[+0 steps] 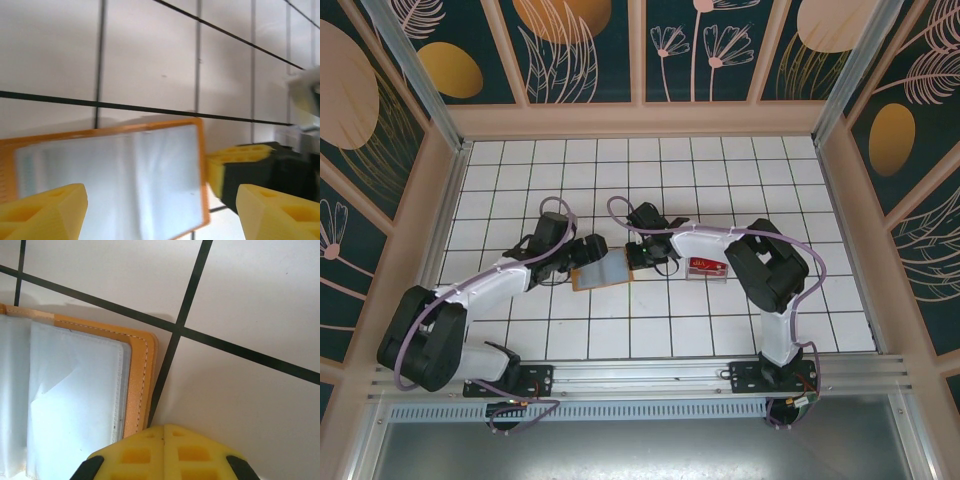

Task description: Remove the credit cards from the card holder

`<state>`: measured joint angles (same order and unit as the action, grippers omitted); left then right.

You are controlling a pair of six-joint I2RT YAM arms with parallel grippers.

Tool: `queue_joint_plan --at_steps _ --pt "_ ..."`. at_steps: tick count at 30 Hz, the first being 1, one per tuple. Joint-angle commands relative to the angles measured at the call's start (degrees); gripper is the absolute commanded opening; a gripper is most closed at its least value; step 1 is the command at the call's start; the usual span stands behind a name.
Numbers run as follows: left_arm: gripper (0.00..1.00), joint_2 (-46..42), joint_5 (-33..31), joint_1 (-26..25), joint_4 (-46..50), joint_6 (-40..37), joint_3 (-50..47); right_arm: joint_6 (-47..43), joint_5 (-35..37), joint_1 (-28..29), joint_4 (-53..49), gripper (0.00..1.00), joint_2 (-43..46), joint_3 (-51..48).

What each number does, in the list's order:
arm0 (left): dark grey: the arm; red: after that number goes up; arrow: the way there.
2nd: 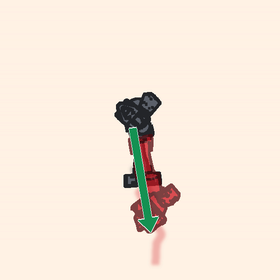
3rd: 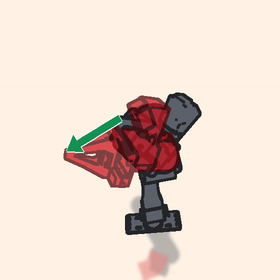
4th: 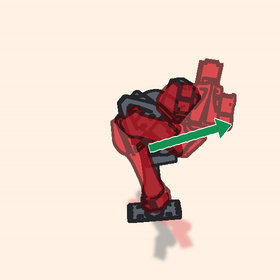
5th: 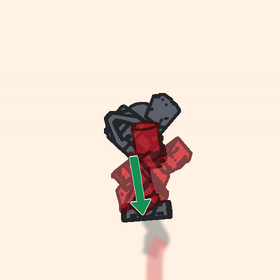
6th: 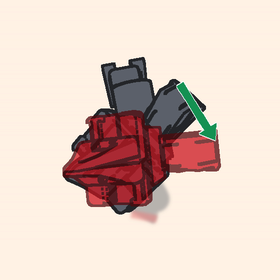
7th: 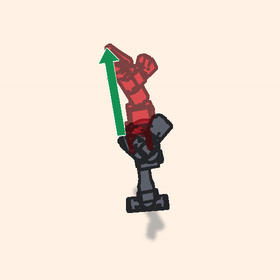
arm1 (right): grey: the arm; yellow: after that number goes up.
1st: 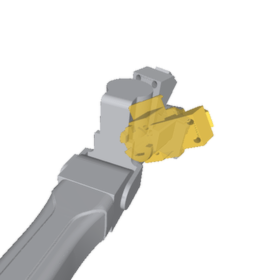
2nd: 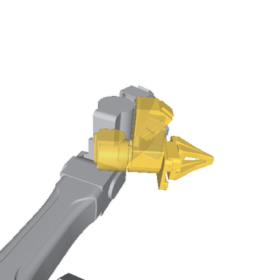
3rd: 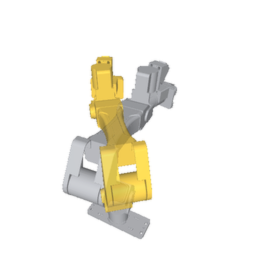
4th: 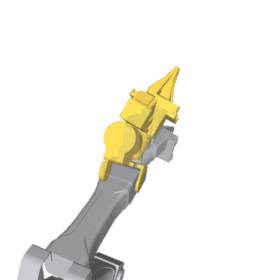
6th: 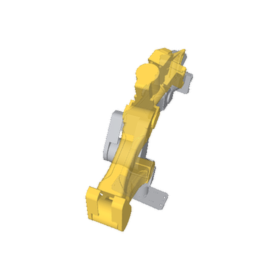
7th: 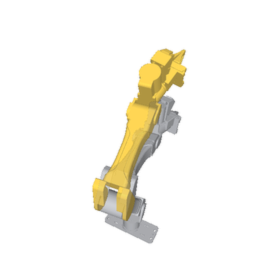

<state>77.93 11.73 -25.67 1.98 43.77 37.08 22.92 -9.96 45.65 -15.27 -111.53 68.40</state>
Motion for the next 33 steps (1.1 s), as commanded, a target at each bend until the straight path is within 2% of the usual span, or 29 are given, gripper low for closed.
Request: queue_joint_plan --at_steps 1,12,23,33 --pt "0.79 0.93 -2.8 0.45 3.42 -0.24 -0.24 0.73 -1.07 1.64 -0.17 0.0 -2.9 0.6" --pt "0.79 4.97 0.13 0.52 2.68 -0.79 -0.43 0.95 -1.21 1.72 -0.2 0.0 -2.86 0.65" --pt "0.78 5.64 -0.62 0.45 4.25 -1.11 0.43 0.77 -1.21 1.8 -0.45 0.0 -2.99 0.86" --pt "0.78 8.33 6.36 0.45 -2.05 0.42 -0.69 0.9 -1.13 1.9 -0.4 0.0 -3.08 0.88"
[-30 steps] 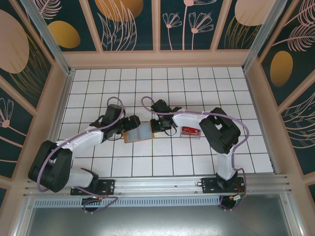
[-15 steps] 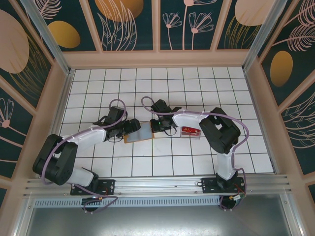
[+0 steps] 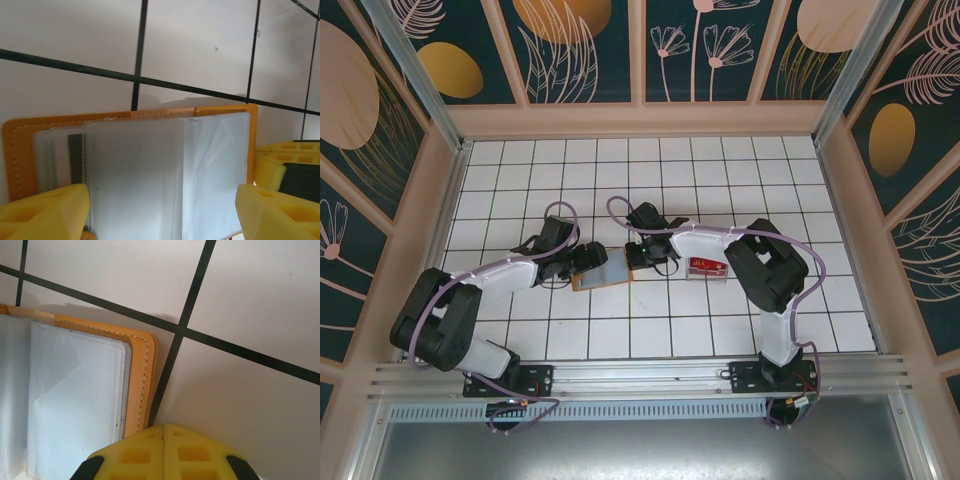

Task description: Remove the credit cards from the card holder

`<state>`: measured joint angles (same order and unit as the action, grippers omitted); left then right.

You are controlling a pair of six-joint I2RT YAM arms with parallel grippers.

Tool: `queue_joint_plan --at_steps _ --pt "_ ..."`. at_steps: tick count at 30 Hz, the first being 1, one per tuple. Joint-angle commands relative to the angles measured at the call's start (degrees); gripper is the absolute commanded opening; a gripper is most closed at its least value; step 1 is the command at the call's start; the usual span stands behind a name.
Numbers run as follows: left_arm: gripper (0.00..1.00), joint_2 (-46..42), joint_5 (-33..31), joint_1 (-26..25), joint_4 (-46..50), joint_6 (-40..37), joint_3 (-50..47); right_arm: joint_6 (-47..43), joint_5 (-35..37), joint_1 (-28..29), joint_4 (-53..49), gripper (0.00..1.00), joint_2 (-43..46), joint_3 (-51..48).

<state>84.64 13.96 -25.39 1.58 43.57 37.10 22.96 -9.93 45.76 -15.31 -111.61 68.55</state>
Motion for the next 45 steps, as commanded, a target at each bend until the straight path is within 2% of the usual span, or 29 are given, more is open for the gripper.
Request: queue_joint_plan --at_steps 1,17,23,28,35,40,45 --pt "0.77 1.79 4.84 0.16 -2.29 0.78 -0.67 0.86 -1.15 1.79 -0.38 0.0 -2.91 0.79" --pt "0.76 2.92 13.35 -0.96 -11.27 3.54 0.77 1.04 -1.01 1.92 -0.26 0.0 -3.04 0.7" --pt "0.75 2.75 14.23 -2.74 -13.58 5.71 1.53 1.56 -1.49 1.88 0.26 0.0 -2.95 0.29" --pt "0.75 -2.22 9.59 -2.5 -8.95 4.75 1.91 1.65 -1.49 1.79 0.28 0.0 -2.9 0.33" --pt "0.79 -6.55 -0.6 0.1 1.71 1.53 1.19 1.56 -1.73 1.79 0.11 0.0 -3.28 0.63" --pt "0.8 -5.83 -4.14 1.16 5.22 -0.75 0.51 1.39 -1.71 1.79 0.09 0.0 -3.4 0.78" --pt "0.79 -2.51 -3.91 1.15 5.51 -1.12 0.85 1.41 -1.76 1.79 0.01 0.0 -3.5 0.93"
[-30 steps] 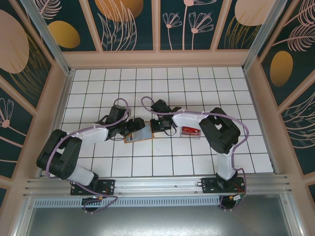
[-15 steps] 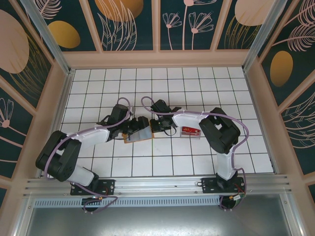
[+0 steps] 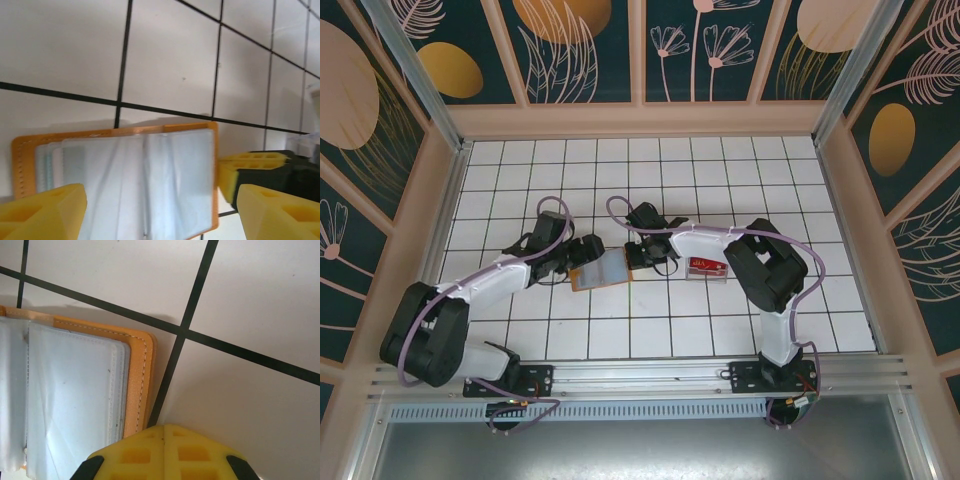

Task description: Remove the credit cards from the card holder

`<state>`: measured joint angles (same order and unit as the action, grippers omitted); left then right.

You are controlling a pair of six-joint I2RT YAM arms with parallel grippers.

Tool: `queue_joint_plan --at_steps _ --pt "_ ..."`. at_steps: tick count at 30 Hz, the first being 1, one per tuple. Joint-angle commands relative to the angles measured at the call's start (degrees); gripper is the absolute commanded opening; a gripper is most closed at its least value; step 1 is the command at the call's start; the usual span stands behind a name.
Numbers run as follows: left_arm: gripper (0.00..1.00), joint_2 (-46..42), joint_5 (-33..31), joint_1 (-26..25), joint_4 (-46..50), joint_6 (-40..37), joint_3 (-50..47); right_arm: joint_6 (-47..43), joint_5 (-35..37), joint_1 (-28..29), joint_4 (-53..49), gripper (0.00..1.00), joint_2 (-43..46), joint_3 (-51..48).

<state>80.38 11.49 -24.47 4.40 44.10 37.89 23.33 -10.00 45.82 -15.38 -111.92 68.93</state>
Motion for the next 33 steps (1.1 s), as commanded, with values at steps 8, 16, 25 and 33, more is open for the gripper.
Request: queue_joint_plan --at_steps 8,16,25,33 --pt "0.79 4.68 1.05 0.26 1.16 -1.82 -0.09 1.1 -1.51 1.73 -0.1 0.0 -3.04 0.43" --pt "0.79 5.94 9.52 0.25 -4.93 -1.28 -0.07 1.04 -1.78 1.73 -0.11 0.0 -3.28 0.83" --pt "0.79 5.77 13.86 0.13 -8.81 -0.63 0.52 1.18 -1.62 1.74 -0.09 0.0 -3.13 0.76" --pt "0.72 5.05 18.46 -2.46 -15.12 2.46 1.41 1.75 -0.99 1.51 0.55 0.0 -2.27 0.05"
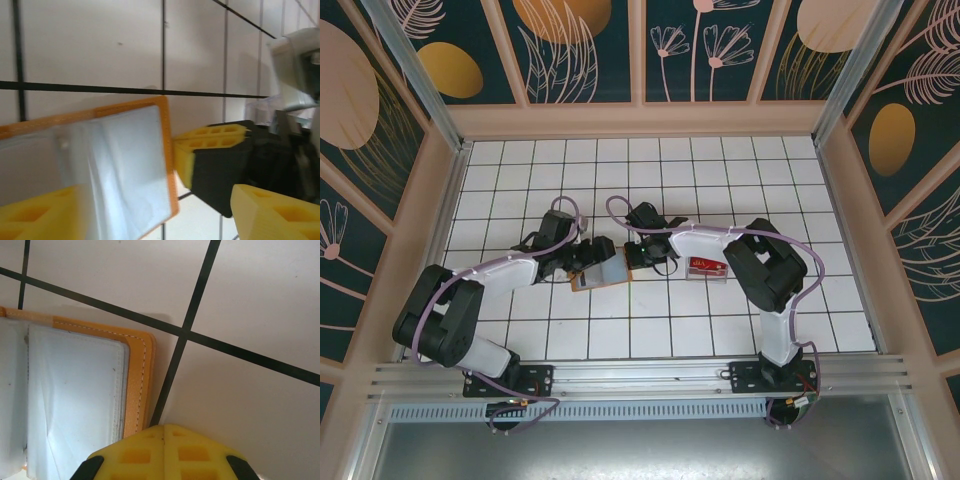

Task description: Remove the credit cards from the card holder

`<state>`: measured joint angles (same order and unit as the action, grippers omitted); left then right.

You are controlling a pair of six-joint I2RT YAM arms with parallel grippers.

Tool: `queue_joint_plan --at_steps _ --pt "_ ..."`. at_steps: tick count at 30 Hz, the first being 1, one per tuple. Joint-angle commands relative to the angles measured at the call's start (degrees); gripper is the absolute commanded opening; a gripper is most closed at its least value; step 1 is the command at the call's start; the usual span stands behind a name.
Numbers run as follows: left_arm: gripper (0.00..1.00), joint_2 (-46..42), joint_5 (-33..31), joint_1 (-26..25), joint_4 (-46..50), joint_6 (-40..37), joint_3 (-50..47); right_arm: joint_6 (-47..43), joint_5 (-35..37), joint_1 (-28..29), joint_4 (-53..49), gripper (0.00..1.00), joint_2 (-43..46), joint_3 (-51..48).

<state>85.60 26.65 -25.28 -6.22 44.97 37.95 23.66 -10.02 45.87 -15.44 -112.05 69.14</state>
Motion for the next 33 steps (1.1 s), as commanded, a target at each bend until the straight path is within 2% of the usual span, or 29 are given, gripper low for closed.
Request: queue_joint_plan --at_steps 1,5,10,17,19,24,27,33 --pt "0.72 0.0 3.61 -2.51 -4.94 1.9 1.74 1.61 -1.03 1.36 0.84 0.0 -1.8 -0.3" --pt "0.7 -0.03 2.43 -3.81 -5.02 3.06 1.97 2.33 -1.4 0.56 2.06 0.0 -0.51 -1.43" --pt "0.65 -3.14 -4.06 -3.36 1.08 1.13 1.97 3.01 -0.98 -0.07 2.87 0.0 1.6 -2.26" --pt "0.48 -8.04 -8.93 1.6 6.86 -0.74 -1.69 3.65 -2.19 -0.16 4.05 0.0 4.06 -0.94" --pt "0.43 -8.8 -10.4 2.23 8.78 -1.85 -2.25 3.98 -3.25 -0.08 4.62 0.03 4.44 -0.34" --pt "0.24 -9.25 -13.69 3.77 11.15 -2.68 -4.2 4.55 -8.3 0.34 6.69 0.06 4.04 1.24" --pt "0.16 -9.12 -14.82 4.35 11.62 -2.55 -4.82 4.62 -10.48 0.95 7.22 0.09 3.04 2.52" --pt "0.07 -8.09 -18.32 5.23 14.07 -1.92 -5.35 4.03 -12.93 1.59 7.22 0.11 1.74 4.29"
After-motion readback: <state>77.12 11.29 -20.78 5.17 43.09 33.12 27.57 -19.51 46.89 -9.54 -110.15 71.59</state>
